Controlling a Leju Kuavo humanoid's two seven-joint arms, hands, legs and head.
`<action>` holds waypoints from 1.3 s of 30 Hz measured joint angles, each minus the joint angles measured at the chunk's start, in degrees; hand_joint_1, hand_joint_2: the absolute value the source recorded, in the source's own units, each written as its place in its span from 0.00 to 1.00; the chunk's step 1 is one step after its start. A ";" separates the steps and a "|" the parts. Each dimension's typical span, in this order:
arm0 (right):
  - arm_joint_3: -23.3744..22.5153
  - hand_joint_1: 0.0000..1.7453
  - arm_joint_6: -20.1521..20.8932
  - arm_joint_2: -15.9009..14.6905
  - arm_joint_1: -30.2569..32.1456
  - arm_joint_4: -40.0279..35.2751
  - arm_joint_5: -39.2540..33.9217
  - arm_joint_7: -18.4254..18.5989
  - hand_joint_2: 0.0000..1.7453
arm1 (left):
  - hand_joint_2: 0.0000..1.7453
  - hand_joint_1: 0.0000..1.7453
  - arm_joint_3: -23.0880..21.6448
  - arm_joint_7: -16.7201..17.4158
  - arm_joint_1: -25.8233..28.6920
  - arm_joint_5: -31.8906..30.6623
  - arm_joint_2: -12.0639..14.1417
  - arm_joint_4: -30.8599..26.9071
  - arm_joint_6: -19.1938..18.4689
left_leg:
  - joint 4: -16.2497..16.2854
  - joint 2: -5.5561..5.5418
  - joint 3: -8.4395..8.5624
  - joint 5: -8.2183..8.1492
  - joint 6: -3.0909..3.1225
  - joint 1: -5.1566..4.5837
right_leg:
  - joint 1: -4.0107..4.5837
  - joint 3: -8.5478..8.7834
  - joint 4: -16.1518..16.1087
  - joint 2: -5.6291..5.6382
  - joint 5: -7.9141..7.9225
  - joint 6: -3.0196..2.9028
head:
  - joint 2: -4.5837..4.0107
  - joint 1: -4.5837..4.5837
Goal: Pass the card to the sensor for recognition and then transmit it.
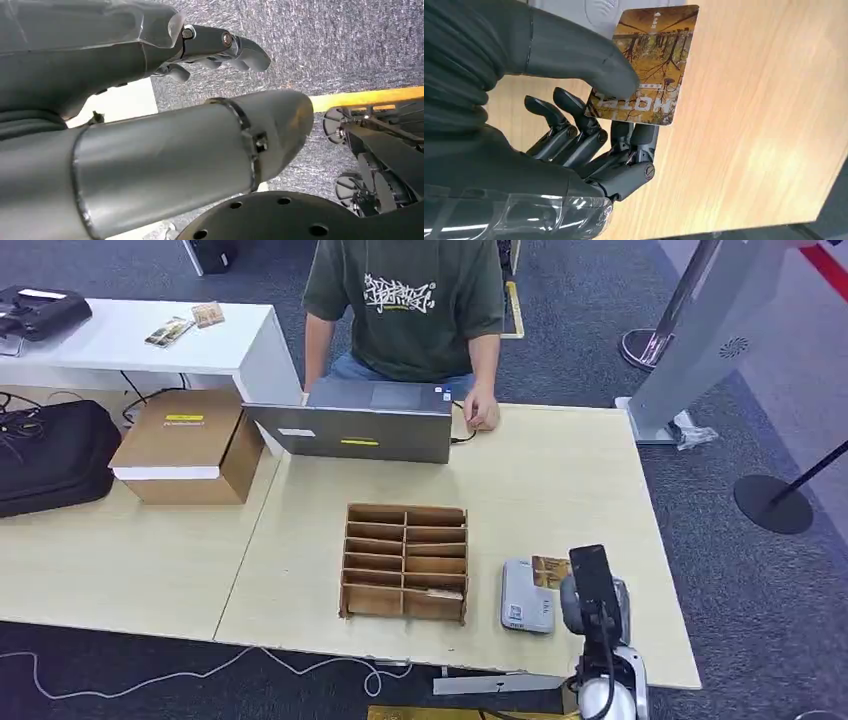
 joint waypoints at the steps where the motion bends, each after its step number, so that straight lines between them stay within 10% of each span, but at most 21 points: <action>1: 0.28 1.00 0.29 -0.04 -0.14 0.46 0.48 0.33 1.00 | 0.00 0.00 0.00 0.07 0.00 0.18 0.00 0.00 -0.11 | 0.00 0.00 0.00 0.00 0.00 0.00 | 0.00 0.00 0.00 0.00 0.00 0.00 | 0.00 0.00; 39: 4.37 1.00 5.49 -2.93 -4.40 8.96 4.96 3.76 1.00 | 0.00 0.00 0.00 0.64 -0.15 -0.15 0.94 0.00 -0.88 | 0.00 0.06 0.05 0.00 0.00 0.00 | 0.00 0.01 0.00 0.03 0.00 0.00 | 0.00 0.00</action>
